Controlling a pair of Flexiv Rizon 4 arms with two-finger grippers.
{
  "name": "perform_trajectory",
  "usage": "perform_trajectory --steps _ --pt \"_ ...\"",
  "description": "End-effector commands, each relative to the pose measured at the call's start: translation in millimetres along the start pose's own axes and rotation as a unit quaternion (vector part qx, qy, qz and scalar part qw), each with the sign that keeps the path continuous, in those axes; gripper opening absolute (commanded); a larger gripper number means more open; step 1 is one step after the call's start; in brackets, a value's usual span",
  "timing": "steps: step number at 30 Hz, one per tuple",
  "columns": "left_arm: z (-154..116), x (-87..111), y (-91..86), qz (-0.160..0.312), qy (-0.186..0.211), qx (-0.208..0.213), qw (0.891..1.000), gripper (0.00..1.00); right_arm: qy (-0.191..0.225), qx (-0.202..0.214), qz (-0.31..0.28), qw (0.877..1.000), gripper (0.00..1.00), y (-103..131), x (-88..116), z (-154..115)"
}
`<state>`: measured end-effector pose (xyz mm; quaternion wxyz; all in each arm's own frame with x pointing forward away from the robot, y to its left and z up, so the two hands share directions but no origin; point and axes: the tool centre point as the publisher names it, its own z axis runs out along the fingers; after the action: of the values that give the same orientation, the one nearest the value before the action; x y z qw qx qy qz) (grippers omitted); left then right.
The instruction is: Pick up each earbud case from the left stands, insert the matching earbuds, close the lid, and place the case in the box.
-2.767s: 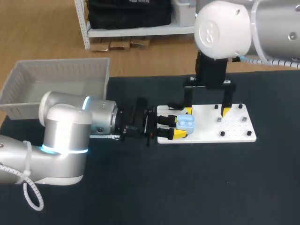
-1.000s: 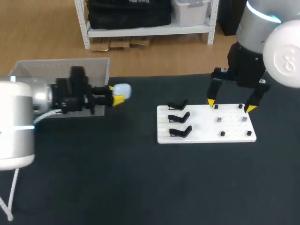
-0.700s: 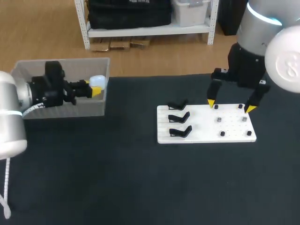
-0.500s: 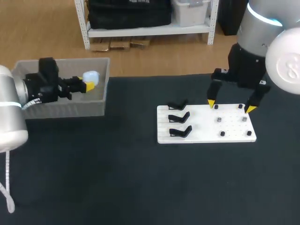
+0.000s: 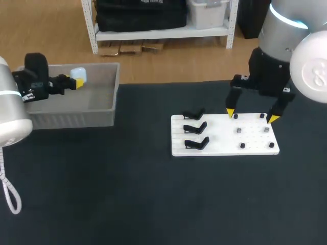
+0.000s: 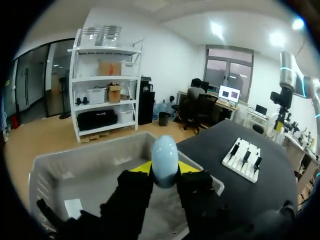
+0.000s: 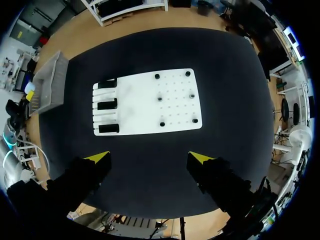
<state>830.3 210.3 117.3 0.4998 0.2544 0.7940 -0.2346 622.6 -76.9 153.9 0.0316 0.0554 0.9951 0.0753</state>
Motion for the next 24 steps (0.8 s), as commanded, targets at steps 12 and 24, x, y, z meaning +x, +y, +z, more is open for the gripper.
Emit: perform_trajectory --steps 12,24 --pt "7.1 8.1 -7.6 0.017 0.011 -0.051 0.998 1.0 -0.004 0.0 0.001 1.0 1.0 -1.2 2.8 -0.3" --pt "-5.7 1.2 -26.3 0.031 -0.001 -0.047 0.998 1.0 -0.004 0.0 0.001 1.0 1.0 -1.2 2.8 -0.3"
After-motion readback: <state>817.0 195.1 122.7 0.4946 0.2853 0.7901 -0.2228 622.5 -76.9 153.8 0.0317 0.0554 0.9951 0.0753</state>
